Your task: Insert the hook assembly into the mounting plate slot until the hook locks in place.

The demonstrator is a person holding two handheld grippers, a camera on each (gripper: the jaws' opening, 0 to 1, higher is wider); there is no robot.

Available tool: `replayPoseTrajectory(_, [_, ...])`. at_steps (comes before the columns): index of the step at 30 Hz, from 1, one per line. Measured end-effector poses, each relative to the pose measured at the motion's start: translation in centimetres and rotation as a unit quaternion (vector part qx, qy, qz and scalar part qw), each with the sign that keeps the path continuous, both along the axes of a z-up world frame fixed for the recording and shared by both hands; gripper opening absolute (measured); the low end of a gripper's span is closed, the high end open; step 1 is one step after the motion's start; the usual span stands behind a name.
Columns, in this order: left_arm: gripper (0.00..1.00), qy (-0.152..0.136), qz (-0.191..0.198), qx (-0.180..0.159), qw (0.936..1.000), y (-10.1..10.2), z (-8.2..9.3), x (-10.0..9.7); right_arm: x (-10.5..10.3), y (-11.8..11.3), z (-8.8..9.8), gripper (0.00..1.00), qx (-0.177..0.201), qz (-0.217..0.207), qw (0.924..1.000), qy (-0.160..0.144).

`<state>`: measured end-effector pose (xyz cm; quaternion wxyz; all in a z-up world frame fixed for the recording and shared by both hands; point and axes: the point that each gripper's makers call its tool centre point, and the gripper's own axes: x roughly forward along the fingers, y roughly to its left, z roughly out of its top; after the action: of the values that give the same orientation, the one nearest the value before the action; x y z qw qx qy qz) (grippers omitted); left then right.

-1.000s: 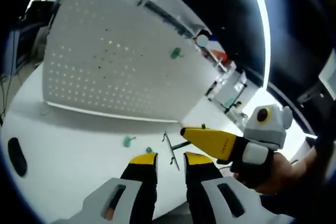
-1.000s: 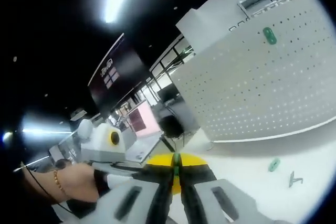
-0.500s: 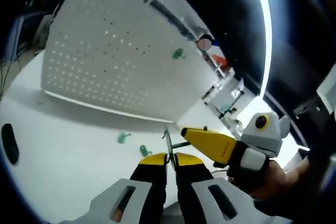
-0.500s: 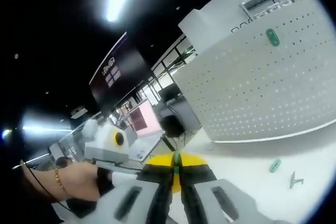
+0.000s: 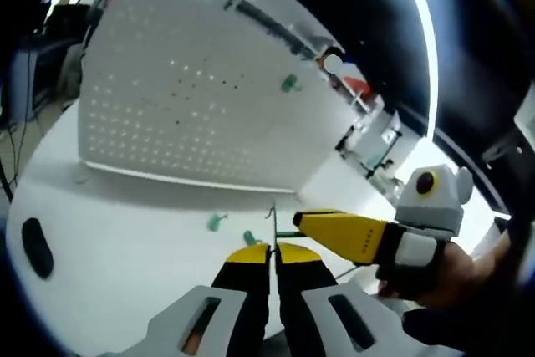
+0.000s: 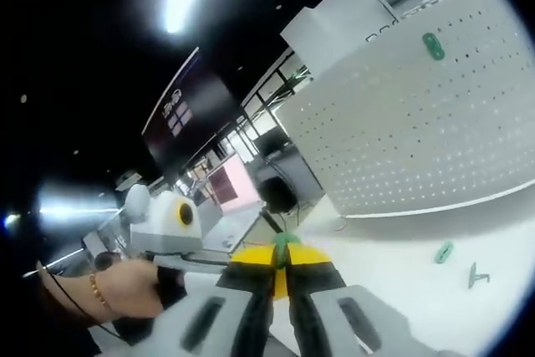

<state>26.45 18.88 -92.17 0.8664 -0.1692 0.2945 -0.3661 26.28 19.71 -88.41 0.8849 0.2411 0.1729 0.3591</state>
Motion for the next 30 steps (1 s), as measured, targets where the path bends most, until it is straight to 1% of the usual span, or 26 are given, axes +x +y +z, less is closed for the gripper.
replayPoseTrajectory(2, [0.01, -0.009, 0.003, 0.009, 0.9999, 0.2, 0.1, 0.2, 0.2, -0.2, 0.2, 0.01, 0.017, -0.004, 0.9998, 0.011])
replayPoseTrajectory(3, [0.01, -0.017, 0.003, 0.021, 0.9996, 0.3, 0.1, 0.3, 0.3, -0.2, 0.4, 0.01, 0.025, -0.006, 0.9996, 0.014])
replayPoseTrajectory(4, [0.01, -0.039, 0.001, 0.058, 0.9976, 0.8, -0.1, 0.5, 0.3, -0.4, 0.7, 0.02, 0.032, -0.007, 0.9993, 0.017])
replayPoseTrajectory(6, [0.01, -0.067, 0.001, 0.095, 0.9932, 1.3, 0.0, 0.8, 0.2, -0.9, 1.3, 0.04, 0.035, -0.011, 0.9993, 0.013])
replayPoseTrajectory(7, [0.01, -0.084, 0.002, 0.107, 0.9907, 1.5, 0.4, 0.9, 0.2, -1.0, 1.5, 0.04, 0.035, -0.011, 0.9993, 0.01])
replayPoseTrajectory(9, [0.01, -0.106, 0.008, 0.117, 0.9874, 1.8, 1.1, 1.3, 0.0, -1.3, 2.1, 0.04, 0.043, -0.006, 0.999, 0.008])
replayPoseTrajectory(12, [0.01, -0.116, 0.013, 0.113, 0.9866, 1.9, 1.8, 1.6, -0.3, -1.3, 2.6, 0.04, 0.049, 0.005, 0.9987, 0.01])
replayPoseTrajectory(13, [0.01, -0.121, 0.015, 0.114, 0.9859, 1.9, 2.0, 1.6, -0.4, -1.3, 2.8, 0.04, 0.049, 0.006, 0.9988, 0.005])
replayPoseTrajectory(14, [0.01, -0.134, 0.016, 0.12, 0.9835, 1.9, 2.3, 1.8, -0.4, -1.2, 3.0, 0.04, 0.042, 0.008, 0.9991, -0.003])
replayPoseTrajectory(15, [0.01, -0.158, 0.015, 0.133, 0.9784, 2.0, 2.7, 2.0, -0.4, -1.2, 3.3, 0.05, 0.038, 0.01, 0.9992, -0.011])
replayPoseTrajectory(17, [0.01, -0.171, 0.017, 0.129, 0.9765, 1.8, 3.2, 2.0, -0.3, -1.1, 3.6, 0.08, 0.035, 0.008, 0.9992, -0.02])
replayPoseTrajectory(18, [0.01, -0.178, 0.017, 0.13, 0.9754, 1.6, 3.5, 1.9, -0.2, -1.0, 3.6, 0.09, 0.037, 0.007, 0.9991, -0.02])
replayPoseTrajectory(20, [0.01, -0.187, 0.016, 0.125, 0.9743, 1.4, 4.0, 1.9, -0.1, -0.8, 3.8, 0.09, 0.038, 0.009, 0.999, -0.023])
replayPoseTrajectory(22, [0.01, -0.194, 0.014, 0.109, 0.975, 0.9, 4.6, 1.8, -0.2, -0.6, 3.7, 0.09, 0.034, 0.012, 0.9991, -0.023])
replayPoseTrajectory(24, [0.01, -0.198, 0.014, 0.1, 0.975, 0.7, 5.0, 1.7, -0.1, -0.4, 3.7, 0.09, 0.034, 0.012, 0.999, -0.024])
replayPoseTrajectory(26, [0.01, -0.205, 0.012, 0.099, 0.9737, 0.4, 5.2, 1.5, -0.1, -0.3, 4.0, 0.08, 0.037, 0.01, 0.9988, -0.03])
replayPoseTrajectory(27, [0.01, -0.213, 0.012, 0.104, 0.9714, 0.3, 5.4, 1.5, -0.1, -0.3, 4.1, 0.07, 0.036, 0.01, 0.9988, -0.032])
replayPoseTrajectory(30, [0.01, -0.223, 0.01, 0.103, 0.9693, 0.0, 5.7, 1.3, -0.1, -0.1, 4.3, 0.06, 0.037, 0.012, 0.9987, -0.032])
